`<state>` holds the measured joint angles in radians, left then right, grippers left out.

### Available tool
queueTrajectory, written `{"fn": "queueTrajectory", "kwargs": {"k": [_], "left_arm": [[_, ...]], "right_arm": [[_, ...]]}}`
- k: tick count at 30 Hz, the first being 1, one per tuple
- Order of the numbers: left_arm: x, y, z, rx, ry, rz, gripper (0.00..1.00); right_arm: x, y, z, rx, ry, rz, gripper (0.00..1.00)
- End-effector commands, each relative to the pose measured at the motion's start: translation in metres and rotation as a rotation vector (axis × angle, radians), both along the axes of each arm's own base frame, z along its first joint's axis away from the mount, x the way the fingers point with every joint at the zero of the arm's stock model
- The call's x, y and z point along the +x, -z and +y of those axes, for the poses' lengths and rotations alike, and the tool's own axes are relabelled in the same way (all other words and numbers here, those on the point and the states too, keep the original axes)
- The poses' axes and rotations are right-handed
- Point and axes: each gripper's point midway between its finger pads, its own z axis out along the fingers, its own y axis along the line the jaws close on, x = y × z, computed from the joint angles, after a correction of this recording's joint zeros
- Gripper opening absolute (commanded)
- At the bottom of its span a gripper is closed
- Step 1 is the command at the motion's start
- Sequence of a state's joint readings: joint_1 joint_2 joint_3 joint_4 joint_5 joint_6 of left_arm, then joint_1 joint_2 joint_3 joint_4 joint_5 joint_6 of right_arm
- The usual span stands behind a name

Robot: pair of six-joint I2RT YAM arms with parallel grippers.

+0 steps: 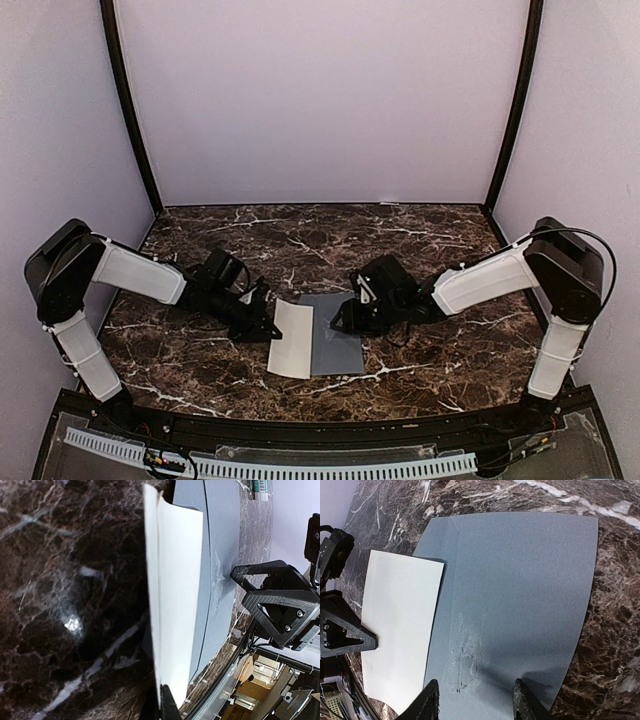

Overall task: Place the letter into the envelope and seal it
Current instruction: Place the letter in the envelope.

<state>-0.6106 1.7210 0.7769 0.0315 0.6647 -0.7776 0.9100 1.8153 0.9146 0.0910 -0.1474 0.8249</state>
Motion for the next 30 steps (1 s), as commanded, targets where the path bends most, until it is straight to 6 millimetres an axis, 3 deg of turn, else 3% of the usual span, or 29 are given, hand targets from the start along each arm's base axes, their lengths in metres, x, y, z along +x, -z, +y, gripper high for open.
{"fn": "queueTrajectory", "kwargs": {"k": [1,30], "left_arm": [[0.007,-0.007,-0.004,-0.03,-0.018,-0.014,0.0],[0.032,-0.002,-0.015,-0.057,-0.034,-0.017,0.0]], "right_arm": [[-0.001,0.002,0.01,0.018,-0.015,0.009,0.47],[-0.006,0.005,0.007,0.027,-0.013,0.023,0.46]]}}
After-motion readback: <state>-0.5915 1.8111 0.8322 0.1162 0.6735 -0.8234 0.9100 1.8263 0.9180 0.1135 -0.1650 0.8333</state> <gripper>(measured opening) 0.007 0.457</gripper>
